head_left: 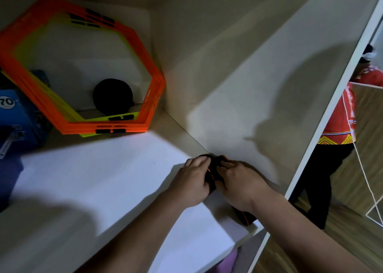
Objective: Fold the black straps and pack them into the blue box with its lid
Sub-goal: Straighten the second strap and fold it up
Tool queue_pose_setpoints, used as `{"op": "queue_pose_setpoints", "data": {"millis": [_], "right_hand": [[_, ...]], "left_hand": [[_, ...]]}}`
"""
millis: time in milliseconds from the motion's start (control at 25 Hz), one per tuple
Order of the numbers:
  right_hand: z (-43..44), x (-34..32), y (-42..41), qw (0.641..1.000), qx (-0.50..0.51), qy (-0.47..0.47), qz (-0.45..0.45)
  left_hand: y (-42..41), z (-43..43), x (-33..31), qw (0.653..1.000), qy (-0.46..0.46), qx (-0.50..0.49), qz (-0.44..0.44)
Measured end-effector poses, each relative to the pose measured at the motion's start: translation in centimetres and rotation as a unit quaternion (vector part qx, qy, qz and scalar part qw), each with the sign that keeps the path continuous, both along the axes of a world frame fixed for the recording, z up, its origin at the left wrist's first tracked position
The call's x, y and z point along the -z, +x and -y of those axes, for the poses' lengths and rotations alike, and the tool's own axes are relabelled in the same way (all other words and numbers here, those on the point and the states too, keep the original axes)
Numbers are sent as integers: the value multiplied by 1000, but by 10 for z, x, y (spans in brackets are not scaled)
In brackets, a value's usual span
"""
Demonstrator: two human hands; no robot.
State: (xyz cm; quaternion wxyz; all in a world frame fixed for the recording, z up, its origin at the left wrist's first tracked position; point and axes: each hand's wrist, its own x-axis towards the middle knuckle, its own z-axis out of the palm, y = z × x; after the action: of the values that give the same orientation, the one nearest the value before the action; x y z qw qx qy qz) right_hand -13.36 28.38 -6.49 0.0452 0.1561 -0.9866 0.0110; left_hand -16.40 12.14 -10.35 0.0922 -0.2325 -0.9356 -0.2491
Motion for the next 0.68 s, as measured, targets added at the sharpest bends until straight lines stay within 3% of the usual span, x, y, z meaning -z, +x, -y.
{"op": "queue_pose_setpoints", "data": {"millis": [200, 480, 680], "right_hand": [[-5, -8, 11, 997, 23, -53, -49], [-2, -13, 14, 995, 21, -63, -70], [44, -20, 13, 992, -44, -79, -82]], "left_hand": [[5, 4, 1, 999, 0, -6, -43], [18, 12, -6, 1000, 7, -7, -20], [42, 64, -22, 997, 22, -60, -48]]}}
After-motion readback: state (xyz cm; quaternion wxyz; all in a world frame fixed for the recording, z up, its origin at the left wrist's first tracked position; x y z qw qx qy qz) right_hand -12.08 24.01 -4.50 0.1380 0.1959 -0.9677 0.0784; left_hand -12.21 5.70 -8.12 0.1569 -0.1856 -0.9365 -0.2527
